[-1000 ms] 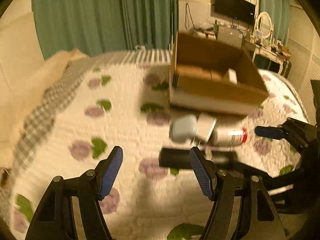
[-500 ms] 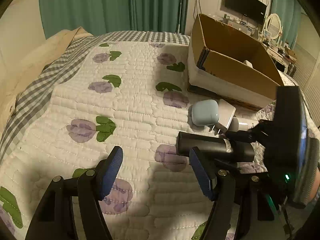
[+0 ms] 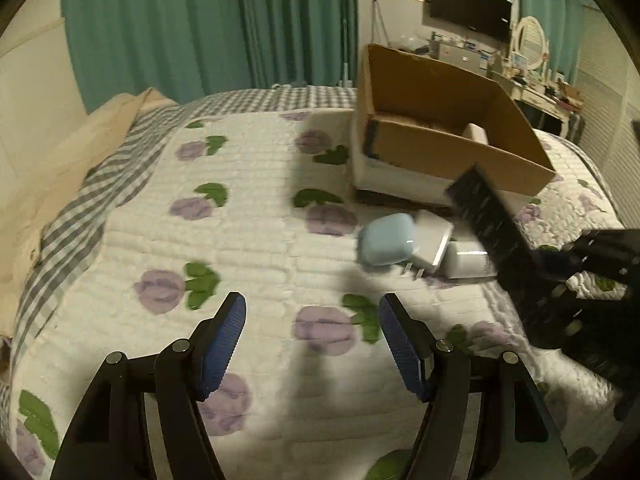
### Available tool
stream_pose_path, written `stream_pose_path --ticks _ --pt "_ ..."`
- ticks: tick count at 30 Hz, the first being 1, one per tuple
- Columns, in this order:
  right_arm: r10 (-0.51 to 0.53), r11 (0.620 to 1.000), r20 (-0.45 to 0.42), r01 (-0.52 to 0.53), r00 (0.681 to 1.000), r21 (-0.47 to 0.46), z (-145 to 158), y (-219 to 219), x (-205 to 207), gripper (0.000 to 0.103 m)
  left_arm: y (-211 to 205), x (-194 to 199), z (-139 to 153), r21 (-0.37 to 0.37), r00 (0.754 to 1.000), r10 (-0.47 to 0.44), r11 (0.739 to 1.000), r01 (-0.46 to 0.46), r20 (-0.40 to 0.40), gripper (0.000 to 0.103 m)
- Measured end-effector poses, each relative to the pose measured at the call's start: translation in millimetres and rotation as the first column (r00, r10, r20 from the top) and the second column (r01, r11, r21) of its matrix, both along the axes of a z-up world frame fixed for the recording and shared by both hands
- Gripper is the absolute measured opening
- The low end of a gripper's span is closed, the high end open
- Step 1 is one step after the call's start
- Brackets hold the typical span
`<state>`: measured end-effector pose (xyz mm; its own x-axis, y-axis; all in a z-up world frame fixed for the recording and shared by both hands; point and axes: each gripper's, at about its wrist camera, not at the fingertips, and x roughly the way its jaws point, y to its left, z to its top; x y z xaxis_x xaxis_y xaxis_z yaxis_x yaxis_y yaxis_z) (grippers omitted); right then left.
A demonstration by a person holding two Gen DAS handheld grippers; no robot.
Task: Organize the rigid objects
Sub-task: 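Grasp the black remote with the right tool while the left tool grasps the light blue earbud case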
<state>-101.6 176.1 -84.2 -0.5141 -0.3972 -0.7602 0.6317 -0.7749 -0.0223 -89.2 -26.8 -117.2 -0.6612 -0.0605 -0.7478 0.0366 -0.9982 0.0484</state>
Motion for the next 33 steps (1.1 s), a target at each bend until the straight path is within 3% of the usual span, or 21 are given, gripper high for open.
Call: stream_pose_path --ticks 6,12,16,21,24,27,29,33 --pt "-0.077 0.997 -0.002 0.077 0.997 -0.03 15 26 -9 0.019 27 -29 0 0.029 0.996 -0.079 0.997 0.078 0.031 0.072" --pt "-0.112 0.993 0.011 0.112 0.994 -0.025 10 34 -18 0.019 40 -66 -19 -0.004 0.994 -0.09 0.996 0.09 0.055 0.072" --pt "-0.12 0.993 0.021 0.12 0.993 -0.008 6 36 -20 0.019 37 -86 -31 0.085 0.993 -0.083 0.993 0.076 0.085 0.072" --pt "-0.123 0.992 0.036 0.123 0.992 -0.001 0 34 -23 0.02 34 -106 -41 0.14 0.992 -0.075 0.988 0.06 0.106 0.071" --pt "-0.123 0.992 0.046 0.123 0.991 0.0 -3 34 -24 0.02 33 -113 -48 0.209 0.987 -0.104 0.975 0.077 0.122 0.07" --pt "-0.124 0.992 0.052 0.124 0.991 0.001 -4 34 -26 0.02 35 -111 -49 0.226 0.985 -0.126 0.969 0.096 0.118 0.069" --pt "-0.126 0.992 0.051 0.126 0.991 0.002 -5 33 -25 0.019 38 -108 -48 0.228 0.984 -0.143 0.967 0.115 0.109 0.049" --pt "-0.134 0.991 0.043 0.135 0.99 -0.002 -4 35 -26 0.019 45 -92 -38 0.188 0.984 -0.156 0.972 0.138 0.083 0.049"
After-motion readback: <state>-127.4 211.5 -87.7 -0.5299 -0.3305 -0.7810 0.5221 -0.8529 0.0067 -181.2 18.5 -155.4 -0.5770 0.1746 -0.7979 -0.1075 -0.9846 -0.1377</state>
